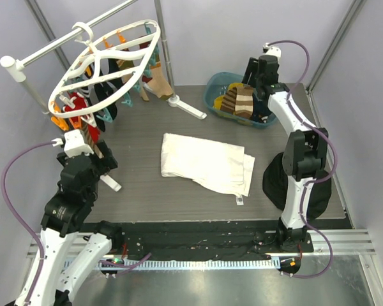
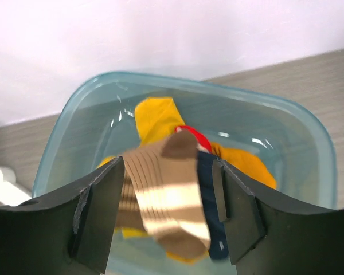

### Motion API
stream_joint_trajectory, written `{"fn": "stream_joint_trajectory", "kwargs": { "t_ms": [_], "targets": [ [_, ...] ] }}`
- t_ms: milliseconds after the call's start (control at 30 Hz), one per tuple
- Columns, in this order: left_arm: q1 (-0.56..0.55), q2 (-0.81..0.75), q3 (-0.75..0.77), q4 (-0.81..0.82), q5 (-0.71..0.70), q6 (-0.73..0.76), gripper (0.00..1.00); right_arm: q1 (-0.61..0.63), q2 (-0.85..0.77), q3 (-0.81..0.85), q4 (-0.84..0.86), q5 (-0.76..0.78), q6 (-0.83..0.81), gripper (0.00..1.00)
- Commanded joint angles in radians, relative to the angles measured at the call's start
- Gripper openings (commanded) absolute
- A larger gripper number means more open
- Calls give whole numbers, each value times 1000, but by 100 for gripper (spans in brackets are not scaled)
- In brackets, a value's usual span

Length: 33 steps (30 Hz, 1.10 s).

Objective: Remove the socks clipped to the hanger

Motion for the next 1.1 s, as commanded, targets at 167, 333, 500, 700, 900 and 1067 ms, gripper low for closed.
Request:
{"fn": "stream_joint_trajectory", "kwargs": {
  "t_ms": [167, 333, 500, 700, 900, 1067],
  "targets": [
    [3, 5, 24, 71, -104, -42, 87, 35, -408, -239, 15, -173, 90, 68],
    [3, 23, 19, 102, -160, -12, 87, 174, -645, -574, 215, -156, 110, 68],
    [3, 72, 28, 109, -239, 19, 86, 318, -769, -724, 276, -133, 119, 68],
    [4, 125, 50, 110, -242, 33, 84, 453, -832, -784, 310, -102, 119, 67],
    [7, 190, 22, 156, -233, 57, 78, 503, -862, -781, 293, -82, 107, 67],
    [33, 238, 43, 148, -162, 51, 65, 541, -872, -799, 301, -130, 79, 66]
  ]
}}
